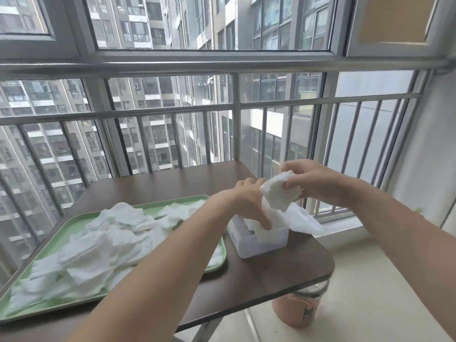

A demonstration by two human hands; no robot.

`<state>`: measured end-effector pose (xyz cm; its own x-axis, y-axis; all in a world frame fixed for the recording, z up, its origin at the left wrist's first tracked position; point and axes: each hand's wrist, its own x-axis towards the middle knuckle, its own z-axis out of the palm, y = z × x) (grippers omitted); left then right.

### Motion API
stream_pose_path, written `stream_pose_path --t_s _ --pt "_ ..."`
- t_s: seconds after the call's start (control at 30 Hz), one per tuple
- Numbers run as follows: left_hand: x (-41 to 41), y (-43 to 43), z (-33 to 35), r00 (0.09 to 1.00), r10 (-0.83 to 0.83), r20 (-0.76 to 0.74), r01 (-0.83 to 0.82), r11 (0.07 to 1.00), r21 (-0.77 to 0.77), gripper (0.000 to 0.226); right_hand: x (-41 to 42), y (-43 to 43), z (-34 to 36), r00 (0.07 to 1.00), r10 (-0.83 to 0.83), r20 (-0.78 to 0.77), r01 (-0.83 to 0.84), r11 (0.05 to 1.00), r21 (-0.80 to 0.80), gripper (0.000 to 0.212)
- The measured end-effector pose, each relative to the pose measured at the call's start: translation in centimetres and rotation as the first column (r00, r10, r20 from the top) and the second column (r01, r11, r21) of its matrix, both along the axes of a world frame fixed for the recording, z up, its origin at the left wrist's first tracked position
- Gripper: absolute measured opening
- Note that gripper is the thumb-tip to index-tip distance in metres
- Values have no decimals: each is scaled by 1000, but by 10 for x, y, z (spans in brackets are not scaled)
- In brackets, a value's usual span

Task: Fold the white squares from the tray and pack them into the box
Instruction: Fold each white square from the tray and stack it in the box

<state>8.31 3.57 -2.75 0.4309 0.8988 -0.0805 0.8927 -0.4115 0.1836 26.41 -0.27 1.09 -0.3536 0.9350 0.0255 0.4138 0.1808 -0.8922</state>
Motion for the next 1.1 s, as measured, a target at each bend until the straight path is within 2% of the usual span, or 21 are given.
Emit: stream_pose_path --t_s 0.23,0.43,0.47,0.53,0.63,0.73,0.8,0.93,1.0,1.1 --pt "3 27 -11 990 59 -125 -69 995 -70 137 6 6 -17 995 70 -69 -75 995 -66 25" --pt "-2 30 -11 998 69 -13 -70 995 -72 149 7 8 -28 995 103 -20 -103 994 -23 26" --pt "-2 31 -12 998 68 -6 -69 996 -54 145 7 8 -28 994 109 13 -109 994 1 26" --pt "-3 35 -16 997 74 -10 -74 997 4 121 3 7 -26 987 118 109 -124 991 53 25" --pt "-5 38 -20 998 57 5 -58 994 88 92 -7 4 -21 943 104 317 -154 978 138 26" --pt "-6 36 -18 998 57 10 -58 995 84 94 -18 4 -18 840 71 537 -201 962 187 27" --pt "-6 36 -19 998 66 -10 -65 993 101 92 -24 4 -18 780 55 623 -222 956 194 26" --pt "-10 36 -19 997 68 -39 -64 993 103 81 -39 3 -26 683 -41 729 -259 920 295 26" --pt "-11 34 -18 997 63 -42 -59 994 92 82 -44 3 -32 629 -107 770 -289 887 360 27" --pt "-12 31 -20 999 41 -21 -40 998 56 89 -45 3 -36 645 -132 753 -256 891 375 28"
